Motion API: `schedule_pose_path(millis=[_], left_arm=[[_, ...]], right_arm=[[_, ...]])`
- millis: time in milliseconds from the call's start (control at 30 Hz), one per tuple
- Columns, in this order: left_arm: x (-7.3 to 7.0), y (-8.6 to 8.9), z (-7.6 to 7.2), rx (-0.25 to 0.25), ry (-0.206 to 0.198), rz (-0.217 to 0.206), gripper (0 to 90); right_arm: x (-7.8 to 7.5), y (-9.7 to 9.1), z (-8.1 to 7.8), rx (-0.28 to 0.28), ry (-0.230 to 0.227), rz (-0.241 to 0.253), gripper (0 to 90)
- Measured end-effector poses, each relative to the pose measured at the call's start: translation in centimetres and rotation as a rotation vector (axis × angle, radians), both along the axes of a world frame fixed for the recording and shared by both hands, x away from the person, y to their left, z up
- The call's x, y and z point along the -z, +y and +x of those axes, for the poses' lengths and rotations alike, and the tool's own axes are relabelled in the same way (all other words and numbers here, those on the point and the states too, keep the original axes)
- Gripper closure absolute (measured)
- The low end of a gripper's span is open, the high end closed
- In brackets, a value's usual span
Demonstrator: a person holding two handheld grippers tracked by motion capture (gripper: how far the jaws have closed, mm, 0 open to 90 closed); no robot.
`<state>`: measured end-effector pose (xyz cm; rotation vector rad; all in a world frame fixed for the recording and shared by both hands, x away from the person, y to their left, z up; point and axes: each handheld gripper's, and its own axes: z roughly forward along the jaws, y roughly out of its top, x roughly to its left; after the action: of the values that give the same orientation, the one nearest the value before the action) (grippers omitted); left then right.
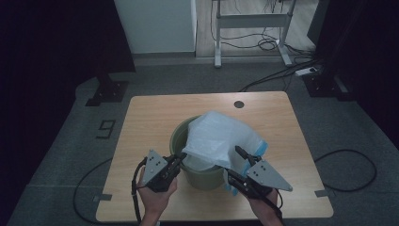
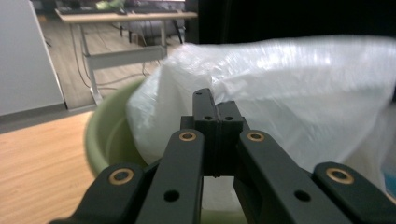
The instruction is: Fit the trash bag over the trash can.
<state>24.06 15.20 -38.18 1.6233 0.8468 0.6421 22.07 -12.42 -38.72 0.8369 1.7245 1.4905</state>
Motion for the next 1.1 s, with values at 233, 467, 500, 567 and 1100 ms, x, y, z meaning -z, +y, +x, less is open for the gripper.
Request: schedule_pose_path(millis=[233,467,500,567,1100], left_arm=[[-1.0,2.1,0.1,-0.024,-0.010,-0.073,89.8],[-1.0,3.7,0.3,-0.051,-0.002,-0.138,89.8],[-1.0,3.9,0.4,-0.053,0.000,-0.147,89.8],[-0.9,4.5,0.5,-0.061,0.006,-0.167,89.8],[1.4,8.0,0.2,-0.074,0.065,-0.219,89.7]], right_arm=[[0.9,-1.1,-0.5,0.033,0.024,-0.050,33.9],[1.7,-2.3,-0.6,0.073,0.052,-0.030,30.3],[1.7,-2.4,-0.7,0.079,0.052,-0.029,30.3],[1.8,-2.7,-0.7,0.087,0.054,-0.022,30.6],[3.0,-6.4,0.8,0.055,0.113,-0.011,88.9]])
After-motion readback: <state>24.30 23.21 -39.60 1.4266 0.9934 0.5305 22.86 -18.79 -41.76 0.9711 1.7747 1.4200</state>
